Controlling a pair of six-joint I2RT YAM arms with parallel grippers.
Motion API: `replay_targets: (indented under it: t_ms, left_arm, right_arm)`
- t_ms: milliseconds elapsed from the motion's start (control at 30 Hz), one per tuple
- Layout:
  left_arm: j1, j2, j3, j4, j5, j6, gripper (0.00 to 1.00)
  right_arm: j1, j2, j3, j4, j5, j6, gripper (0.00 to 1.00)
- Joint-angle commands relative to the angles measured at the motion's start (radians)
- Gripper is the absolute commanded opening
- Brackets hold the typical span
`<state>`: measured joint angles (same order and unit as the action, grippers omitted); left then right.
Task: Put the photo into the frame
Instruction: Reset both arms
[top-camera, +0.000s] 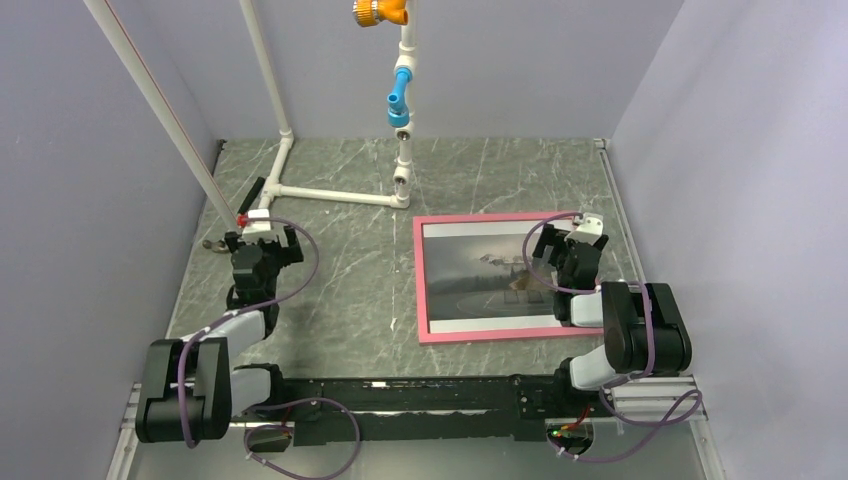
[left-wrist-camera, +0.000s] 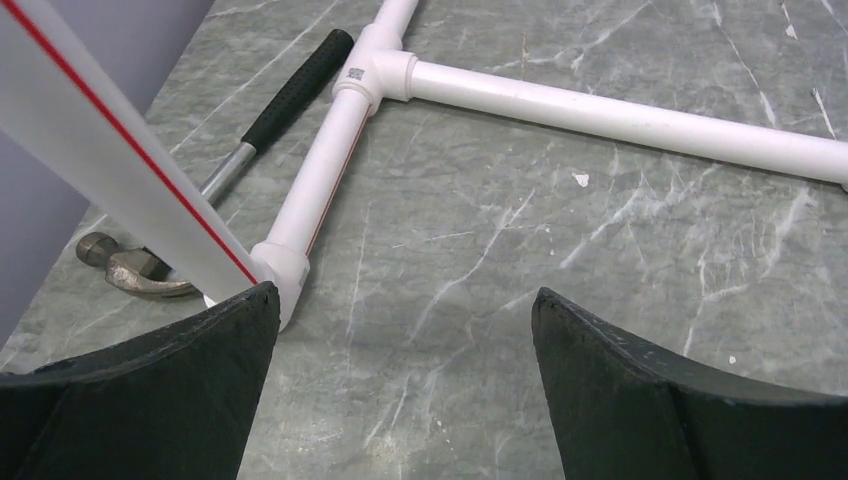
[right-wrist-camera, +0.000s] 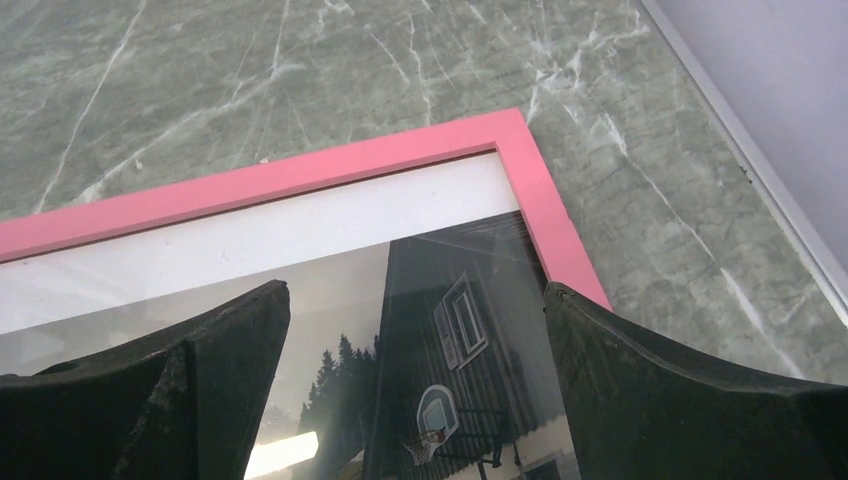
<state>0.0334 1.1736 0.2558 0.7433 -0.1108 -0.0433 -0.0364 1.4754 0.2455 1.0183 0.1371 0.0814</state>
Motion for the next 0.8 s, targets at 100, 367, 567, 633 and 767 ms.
replay_targets:
  t_ms: [100, 367, 567, 633, 767]
  left_arm:
    - [0.006, 0.024, -0.043, 0.222, -0.036, 0.050, 0.99]
    - [0.002, 0.170, -0.060, 0.371, -0.013, 0.095, 0.99]
    - [-0.066, 0.180, -0.071, 0.423, -0.142, 0.118, 0.99]
    - [-0.082, 0.167, -0.053, 0.344, -0.161, 0.115, 1.00]
    - [-0.090, 0.180, -0.051, 0.367, -0.162, 0.125, 0.99]
  right_arm:
    - [0.005, 0.002, 0.005, 0.100, 0.001, -0.038, 1.00]
    - [0.004, 0.001, 0.008, 0.088, -0.002, -0.039, 1.00]
    - [0.005, 0.002, 0.008, 0.090, -0.003, -0.038, 1.00]
    - [0.006, 0.001, 0.008, 0.088, -0.002, -0.038, 1.00]
    - [0.005, 0.001, 0.008, 0.090, -0.003, -0.039, 1.00]
